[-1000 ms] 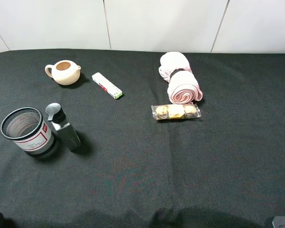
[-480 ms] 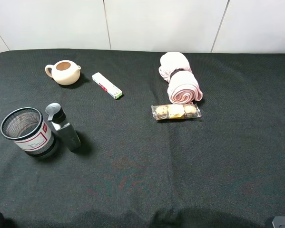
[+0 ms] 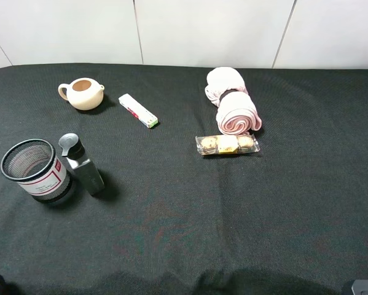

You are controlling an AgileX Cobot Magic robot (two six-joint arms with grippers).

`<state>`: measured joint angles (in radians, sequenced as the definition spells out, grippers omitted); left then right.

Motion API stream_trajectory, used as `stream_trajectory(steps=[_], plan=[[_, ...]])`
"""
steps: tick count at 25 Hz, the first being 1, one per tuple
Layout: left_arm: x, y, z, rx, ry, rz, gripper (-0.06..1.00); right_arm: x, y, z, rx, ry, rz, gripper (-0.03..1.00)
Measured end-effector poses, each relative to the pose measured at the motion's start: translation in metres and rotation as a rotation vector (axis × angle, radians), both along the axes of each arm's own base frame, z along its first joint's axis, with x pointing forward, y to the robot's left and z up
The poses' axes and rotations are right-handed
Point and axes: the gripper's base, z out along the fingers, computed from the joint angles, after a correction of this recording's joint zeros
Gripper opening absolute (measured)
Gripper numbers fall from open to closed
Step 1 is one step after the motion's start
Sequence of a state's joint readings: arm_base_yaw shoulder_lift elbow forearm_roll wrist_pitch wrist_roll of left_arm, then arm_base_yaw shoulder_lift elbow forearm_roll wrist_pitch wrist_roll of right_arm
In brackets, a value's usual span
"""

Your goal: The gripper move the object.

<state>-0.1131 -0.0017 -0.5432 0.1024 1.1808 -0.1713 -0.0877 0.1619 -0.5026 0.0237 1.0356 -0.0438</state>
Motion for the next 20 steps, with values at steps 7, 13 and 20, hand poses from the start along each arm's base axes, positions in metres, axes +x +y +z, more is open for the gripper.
stream_trajectory(steps=[7, 13, 20], plan=[[0.000, 0.000, 0.000, 0.000, 0.000, 0.000, 0.83, -0.024, 0.001, 0.001, -0.019, -0.164, -0.009, 0.70], [0.000, 0.000, 0.000, 0.000, 0.000, 0.000, 0.83, -0.026, 0.001, 0.001, -0.022, -0.177, -0.011, 0.70], [0.000, 0.000, 0.000, 0.000, 0.000, 0.000, 0.83, -0.026, 0.001, 0.001, -0.022, -0.177, -0.011, 0.70]])
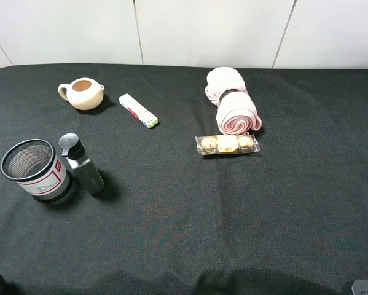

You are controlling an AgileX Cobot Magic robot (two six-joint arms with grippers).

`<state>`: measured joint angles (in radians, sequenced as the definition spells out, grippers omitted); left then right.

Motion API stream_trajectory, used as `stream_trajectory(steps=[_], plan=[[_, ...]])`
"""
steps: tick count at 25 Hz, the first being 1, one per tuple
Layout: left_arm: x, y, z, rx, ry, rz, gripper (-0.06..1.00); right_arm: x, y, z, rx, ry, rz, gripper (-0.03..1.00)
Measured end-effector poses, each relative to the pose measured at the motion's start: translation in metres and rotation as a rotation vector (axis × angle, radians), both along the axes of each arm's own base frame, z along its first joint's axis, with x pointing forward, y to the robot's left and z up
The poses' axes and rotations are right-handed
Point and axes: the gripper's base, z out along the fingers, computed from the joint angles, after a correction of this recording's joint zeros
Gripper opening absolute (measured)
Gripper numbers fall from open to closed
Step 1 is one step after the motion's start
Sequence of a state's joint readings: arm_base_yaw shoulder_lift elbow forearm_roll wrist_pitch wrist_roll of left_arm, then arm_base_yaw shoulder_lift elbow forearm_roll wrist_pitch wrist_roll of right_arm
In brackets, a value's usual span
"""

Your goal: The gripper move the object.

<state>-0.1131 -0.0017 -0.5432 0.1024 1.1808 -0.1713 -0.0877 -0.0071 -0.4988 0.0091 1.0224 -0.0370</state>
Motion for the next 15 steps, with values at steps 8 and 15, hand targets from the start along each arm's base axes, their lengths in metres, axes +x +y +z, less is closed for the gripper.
stream_trajectory(steps=[8, 15], plan=[[0.0000, 0.0000, 0.0000, 0.000, 0.000, 0.000, 0.83, 0.0000, 0.0000, 0.0000, 0.014, -0.001, -0.006, 0.70], [0.0000, 0.0000, 0.0000, 0.000, 0.000, 0.000, 0.83, 0.0000, 0.0000, 0.0000, 0.014, -0.001, -0.006, 0.70]])
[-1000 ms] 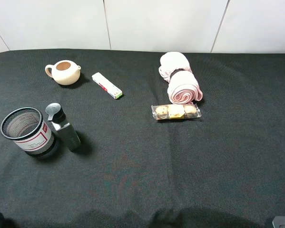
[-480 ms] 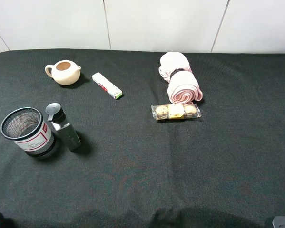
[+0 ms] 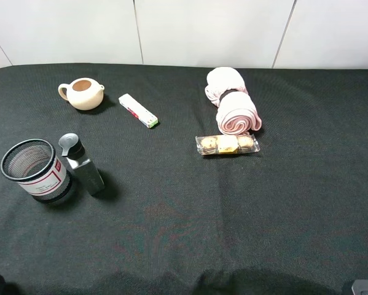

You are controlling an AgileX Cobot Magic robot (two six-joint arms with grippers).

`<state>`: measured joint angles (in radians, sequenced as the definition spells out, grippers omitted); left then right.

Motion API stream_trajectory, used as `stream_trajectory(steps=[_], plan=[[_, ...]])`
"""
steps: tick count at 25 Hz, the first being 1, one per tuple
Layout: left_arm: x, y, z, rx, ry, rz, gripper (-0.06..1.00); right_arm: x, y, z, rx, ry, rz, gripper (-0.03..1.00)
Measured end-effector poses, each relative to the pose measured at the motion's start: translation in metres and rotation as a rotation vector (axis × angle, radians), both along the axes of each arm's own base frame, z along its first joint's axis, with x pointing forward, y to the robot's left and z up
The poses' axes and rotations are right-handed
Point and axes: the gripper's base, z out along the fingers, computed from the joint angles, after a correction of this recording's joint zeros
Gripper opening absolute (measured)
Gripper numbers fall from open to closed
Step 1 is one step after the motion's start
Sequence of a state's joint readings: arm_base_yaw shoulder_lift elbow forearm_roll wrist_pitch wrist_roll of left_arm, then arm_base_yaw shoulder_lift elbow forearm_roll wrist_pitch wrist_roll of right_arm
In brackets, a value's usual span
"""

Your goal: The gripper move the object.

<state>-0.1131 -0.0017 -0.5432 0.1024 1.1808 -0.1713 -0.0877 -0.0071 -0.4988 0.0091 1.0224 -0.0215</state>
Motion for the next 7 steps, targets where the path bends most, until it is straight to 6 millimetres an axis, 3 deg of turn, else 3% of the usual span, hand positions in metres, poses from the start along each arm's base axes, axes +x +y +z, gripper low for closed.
stream_trajectory(steps=[7], plan=[[0.0000, 0.0000, 0.0000, 0.000, 0.000, 0.000, 0.83, 0.0000, 0.0000, 0.0000, 0.000, 0.000, 0.000, 0.70]])
